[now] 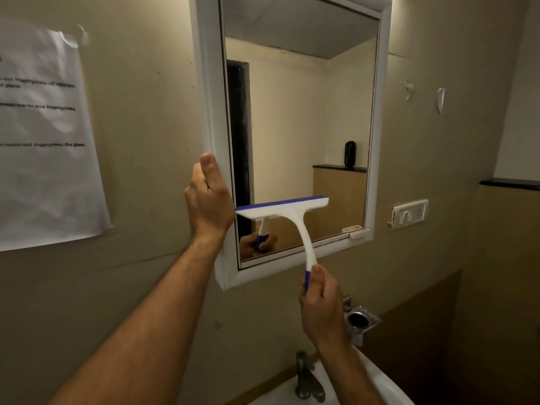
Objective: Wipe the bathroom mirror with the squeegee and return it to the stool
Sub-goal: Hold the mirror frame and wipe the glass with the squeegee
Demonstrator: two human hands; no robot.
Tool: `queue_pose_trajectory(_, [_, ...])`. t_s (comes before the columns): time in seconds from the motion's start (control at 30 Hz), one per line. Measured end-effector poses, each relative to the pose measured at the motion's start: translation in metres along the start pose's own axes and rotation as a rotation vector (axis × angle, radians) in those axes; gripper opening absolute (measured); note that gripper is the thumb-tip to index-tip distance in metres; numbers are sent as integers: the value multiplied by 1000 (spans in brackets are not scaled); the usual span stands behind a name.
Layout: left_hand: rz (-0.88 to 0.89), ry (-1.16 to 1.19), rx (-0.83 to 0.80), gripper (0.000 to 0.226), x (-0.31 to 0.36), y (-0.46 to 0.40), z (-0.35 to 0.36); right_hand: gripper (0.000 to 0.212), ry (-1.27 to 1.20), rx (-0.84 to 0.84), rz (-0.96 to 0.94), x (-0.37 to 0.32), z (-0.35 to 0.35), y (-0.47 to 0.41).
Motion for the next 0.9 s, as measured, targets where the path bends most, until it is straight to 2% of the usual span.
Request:
queue_pose_trajectory(0.4, [-32,-14,-3,33,4,2,0,32,91,19,37,25,-8,21])
queue_pose_trajectory(0.57, [-58,-22,9,33,3,2,0,40,150,36,57,40,-12,34])
queue_pose_trajectory(0.7, [-89,-41,10,35,1,1,-1,36,229,28,84,54,-21,47])
queue_pose_trajectory(0.83, [-114,-78,-7,38,0,-3,-2,45,149,-55,70,31,-29,39])
queue_pose_trajectory(0.9, [-144,-74,-33,55,-6,-8,0,48,14,-58,39,2,-34,22])
Point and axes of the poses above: each hand's wrist, its own y-axis away from the middle knuckle, its own z-axis out of the palm, x = y × z, the point moved 6 cm from there along -y, towards the middle knuckle, and after that the axes turned 2 degrees about -y, right-handed, at the moved point
